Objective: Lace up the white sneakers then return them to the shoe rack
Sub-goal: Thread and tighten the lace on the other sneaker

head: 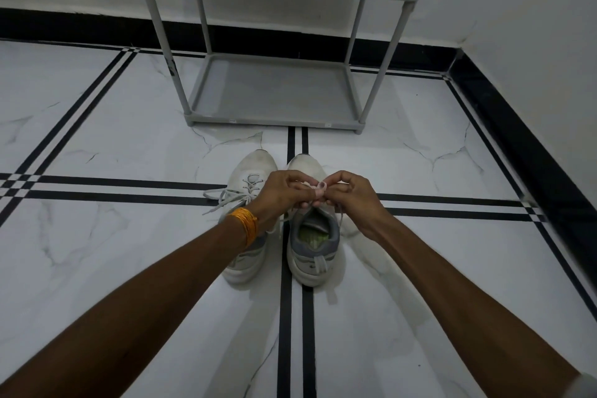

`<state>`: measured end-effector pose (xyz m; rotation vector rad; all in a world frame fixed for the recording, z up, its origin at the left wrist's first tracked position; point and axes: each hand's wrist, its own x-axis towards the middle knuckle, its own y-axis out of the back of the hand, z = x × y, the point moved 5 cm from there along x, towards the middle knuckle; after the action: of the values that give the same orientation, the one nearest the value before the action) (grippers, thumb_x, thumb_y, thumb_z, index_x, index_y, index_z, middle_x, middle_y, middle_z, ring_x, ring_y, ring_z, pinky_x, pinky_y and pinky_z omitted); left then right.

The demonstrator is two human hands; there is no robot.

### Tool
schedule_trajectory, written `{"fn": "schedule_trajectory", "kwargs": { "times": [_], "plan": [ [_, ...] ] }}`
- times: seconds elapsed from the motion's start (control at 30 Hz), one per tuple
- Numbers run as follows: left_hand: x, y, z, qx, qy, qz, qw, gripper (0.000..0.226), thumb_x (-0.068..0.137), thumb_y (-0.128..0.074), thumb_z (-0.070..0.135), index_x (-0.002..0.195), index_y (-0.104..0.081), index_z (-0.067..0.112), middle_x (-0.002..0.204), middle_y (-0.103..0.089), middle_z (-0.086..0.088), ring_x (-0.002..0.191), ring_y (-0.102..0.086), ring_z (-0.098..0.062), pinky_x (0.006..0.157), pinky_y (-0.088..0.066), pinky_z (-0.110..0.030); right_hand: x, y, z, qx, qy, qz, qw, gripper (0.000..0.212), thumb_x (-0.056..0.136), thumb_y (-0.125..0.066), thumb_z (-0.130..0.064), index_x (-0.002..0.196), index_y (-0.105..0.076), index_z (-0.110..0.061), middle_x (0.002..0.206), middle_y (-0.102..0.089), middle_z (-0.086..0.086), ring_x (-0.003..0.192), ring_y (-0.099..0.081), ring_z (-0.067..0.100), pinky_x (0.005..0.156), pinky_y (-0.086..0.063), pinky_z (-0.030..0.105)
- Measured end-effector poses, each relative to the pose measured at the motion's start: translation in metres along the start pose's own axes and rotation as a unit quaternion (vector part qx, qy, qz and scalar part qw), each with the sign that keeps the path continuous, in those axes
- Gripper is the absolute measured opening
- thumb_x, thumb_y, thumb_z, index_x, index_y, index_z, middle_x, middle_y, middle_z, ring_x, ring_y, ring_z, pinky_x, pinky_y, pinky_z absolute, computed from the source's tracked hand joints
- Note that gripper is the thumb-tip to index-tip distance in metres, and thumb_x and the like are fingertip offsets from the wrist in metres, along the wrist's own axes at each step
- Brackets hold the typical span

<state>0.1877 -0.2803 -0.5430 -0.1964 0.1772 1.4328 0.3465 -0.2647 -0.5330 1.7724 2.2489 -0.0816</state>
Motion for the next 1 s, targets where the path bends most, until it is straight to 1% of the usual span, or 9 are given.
{"fn": "schedule_trajectory", "kwargs": {
  "times": [0.2,0.3,0.4,0.5,0.7,0.77,0.87,0.93,1.0],
  "plan": [
    [0.003,-0.002,-0.002,0.007,0.009,0.069,0.998,0.022,0.077,-0.08,0.008,0.093,-0.071,-0.003,0.086,-0.073,-0.024,0.069,-0.071,-0.021,0.062,-0.06,-0.021,-0.016,-0.002,-0.003,-0.014,0.081,0.017,0.996,0.027,0.083,-0.071,0.0,0.107,-0.059,-0.005,0.095,-0.074,0.017,0.082,-0.075,0.018,0.07,-0.059,0.025],
    [0.002,-0.001,-0.002,0.04,-0.019,0.102,0.994,0.023,0.074,-0.083,0.007,0.09,-0.072,-0.005,0.081,-0.074,-0.023,0.067,-0.075,-0.026,0.063,-0.063,-0.029,-0.021,-0.008,-0.007,-0.157,0.157,0.044,0.974,0.022,0.085,-0.069,-0.003,0.105,-0.068,-0.012,0.098,-0.075,0.007,0.089,-0.072,0.014,0.081,-0.06,0.026],
    [0.001,0.001,0.006,0.168,-0.094,0.134,0.972,0.021,0.072,-0.085,0.016,0.084,-0.074,0.003,0.075,-0.076,-0.015,0.065,-0.075,-0.02,0.063,-0.062,-0.027,-0.022,-0.017,-0.012,-0.313,0.199,0.072,0.926,0.022,0.091,-0.063,-0.01,0.112,-0.07,-0.011,0.104,-0.075,0.006,0.092,-0.069,0.015,0.084,-0.052,0.017],
    [-0.002,-0.004,0.015,0.316,-0.175,0.13,0.923,0.017,0.074,-0.081,0.023,0.087,-0.077,0.012,0.078,-0.077,-0.005,0.07,-0.073,-0.011,0.07,-0.061,-0.025,-0.016,-0.027,-0.009,-0.409,0.165,0.061,0.895,0.026,0.095,-0.057,-0.014,0.118,-0.067,-0.007,0.111,-0.069,0.012,0.099,-0.065,0.024,0.082,-0.042,0.019],
    [-0.013,-0.022,0.016,0.546,-0.305,0.078,0.777,0.018,0.09,-0.062,0.02,0.104,-0.069,0.009,0.094,-0.074,-0.013,0.083,-0.069,-0.029,0.075,-0.052,-0.037,-0.007,-0.034,-0.005,-0.439,0.077,0.061,0.893,0.022,0.095,-0.053,-0.005,0.112,-0.066,-0.002,0.109,-0.065,0.017,0.098,-0.065,0.029,0.078,-0.044,0.024],
    [-0.013,-0.024,0.016,0.575,-0.319,0.058,0.751,0.017,0.091,-0.061,0.02,0.102,-0.068,0.009,0.092,-0.073,-0.013,0.081,-0.069,-0.029,0.072,-0.052,-0.037,-0.005,-0.03,-0.008,-0.431,0.051,0.037,0.9,0.022,0.098,-0.05,-0.008,0.108,-0.068,0.001,0.106,-0.067,0.018,0.093,-0.064,0.029,0.072,-0.039,0.023],
    [-0.004,-0.02,0.019,0.567,-0.286,0.045,0.771,0.016,0.091,-0.058,0.016,0.098,-0.07,0.009,0.09,-0.073,-0.012,0.08,-0.067,-0.03,0.071,-0.052,-0.038,-0.004,-0.021,-0.009,-0.402,0.035,-0.013,0.915,0.027,0.1,-0.046,-0.014,0.09,-0.068,-0.003,0.092,-0.067,0.016,0.076,-0.056,0.021,0.059,-0.037,0.026],
    [0.003,-0.014,0.02,0.515,-0.247,0.044,0.82,0.019,0.093,-0.054,0.014,0.096,-0.072,0.008,0.087,-0.074,-0.011,0.078,-0.066,-0.029,0.068,-0.049,-0.033,-0.005,-0.016,-0.01,-0.374,0.049,-0.029,0.926,0.035,0.101,-0.046,-0.017,0.069,-0.061,-0.011,0.074,-0.061,0.008,0.064,-0.049,0.014,0.057,-0.034,0.028],
    [0.007,-0.009,0.019,0.464,-0.2,0.037,0.862,0.021,0.094,-0.052,0.012,0.094,-0.073,0.007,0.085,-0.074,-0.01,0.075,-0.066,-0.027,0.066,-0.043,-0.026,-0.008,-0.013,-0.011,-0.361,0.068,-0.033,0.929,0.037,0.1,-0.048,-0.02,0.069,-0.06,-0.006,0.066,-0.056,0.006,0.06,-0.047,0.013,0.059,-0.035,0.03]
  ]
}}
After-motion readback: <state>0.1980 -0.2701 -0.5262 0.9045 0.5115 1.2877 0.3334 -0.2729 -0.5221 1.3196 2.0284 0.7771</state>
